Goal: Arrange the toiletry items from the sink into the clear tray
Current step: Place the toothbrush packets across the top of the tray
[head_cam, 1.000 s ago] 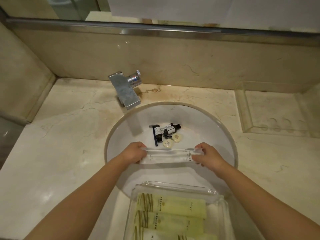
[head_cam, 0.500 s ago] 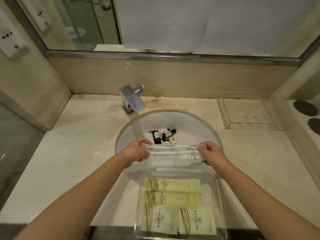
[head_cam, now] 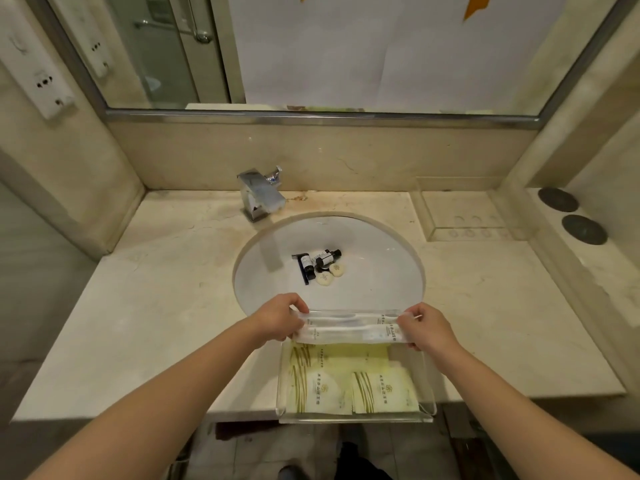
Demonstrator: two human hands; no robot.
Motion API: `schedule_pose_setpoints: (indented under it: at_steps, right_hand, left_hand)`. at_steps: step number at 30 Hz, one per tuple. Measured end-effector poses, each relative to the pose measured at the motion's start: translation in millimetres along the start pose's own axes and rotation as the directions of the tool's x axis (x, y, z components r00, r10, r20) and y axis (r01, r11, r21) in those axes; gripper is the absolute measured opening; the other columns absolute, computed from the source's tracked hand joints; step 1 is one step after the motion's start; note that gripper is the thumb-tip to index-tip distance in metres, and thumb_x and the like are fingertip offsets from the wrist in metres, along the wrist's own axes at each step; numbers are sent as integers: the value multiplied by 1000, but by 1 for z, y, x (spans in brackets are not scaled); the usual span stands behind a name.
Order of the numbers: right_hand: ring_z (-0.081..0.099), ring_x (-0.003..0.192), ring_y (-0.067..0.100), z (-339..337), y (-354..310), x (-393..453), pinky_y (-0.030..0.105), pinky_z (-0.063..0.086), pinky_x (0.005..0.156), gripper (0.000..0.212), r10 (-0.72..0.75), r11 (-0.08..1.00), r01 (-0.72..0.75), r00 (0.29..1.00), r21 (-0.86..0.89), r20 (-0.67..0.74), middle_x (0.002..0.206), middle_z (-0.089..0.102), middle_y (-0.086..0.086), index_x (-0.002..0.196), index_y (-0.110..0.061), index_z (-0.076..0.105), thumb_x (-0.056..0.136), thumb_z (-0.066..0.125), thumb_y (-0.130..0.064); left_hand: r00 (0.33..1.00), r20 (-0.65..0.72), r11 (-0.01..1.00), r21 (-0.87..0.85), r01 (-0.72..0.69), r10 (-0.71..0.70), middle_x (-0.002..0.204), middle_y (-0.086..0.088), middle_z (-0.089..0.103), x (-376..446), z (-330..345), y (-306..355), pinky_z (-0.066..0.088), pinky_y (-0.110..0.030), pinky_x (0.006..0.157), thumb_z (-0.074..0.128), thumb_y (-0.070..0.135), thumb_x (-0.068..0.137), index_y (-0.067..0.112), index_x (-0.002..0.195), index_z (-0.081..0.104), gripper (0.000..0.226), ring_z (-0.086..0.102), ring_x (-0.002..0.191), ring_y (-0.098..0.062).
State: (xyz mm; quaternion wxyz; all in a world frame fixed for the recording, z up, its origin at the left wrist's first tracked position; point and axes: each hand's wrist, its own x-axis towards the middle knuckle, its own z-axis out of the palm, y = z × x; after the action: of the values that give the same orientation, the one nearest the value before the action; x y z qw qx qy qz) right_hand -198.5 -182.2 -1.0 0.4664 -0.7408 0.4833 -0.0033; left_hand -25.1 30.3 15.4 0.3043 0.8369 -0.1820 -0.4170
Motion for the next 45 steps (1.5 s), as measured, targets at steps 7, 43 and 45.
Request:
schedule_pose_setpoints:
  at_steps: [7,43,45]
  right_hand:
    - [65,77,23,7,10,-9,38,56,69,11,-33,992,27,998,-122,-46,90,66,3,91,-18,58,85,51,-25]
    - [53,93,12,24,32,-24,24,46,66,36,-513,542,382,856,-749,65,113,53,-4,121,-25,55,92,45,-42]
    - [54,91,13,25,34,-23,25,46,64,33,-524,533,385,849,-753,63,109,55,-4,116,-23,59,91,46,-41]
  left_hand:
    - [988,-129,959,279,-46,85,116,-9,52,0,15,-8,49,-28,78,59,11,84,17,115,55,32,56,90,-22]
    - [950,86,633,727,-265,300,122,-2,40,-8,18,-24,52,-35,73,62,34,83,25,129,48,50,49,78,-20]
    - [950,77,640,722,-263,302,123,-2,41,-8,19,-22,52,-35,75,58,36,86,26,130,49,46,48,79,-19]
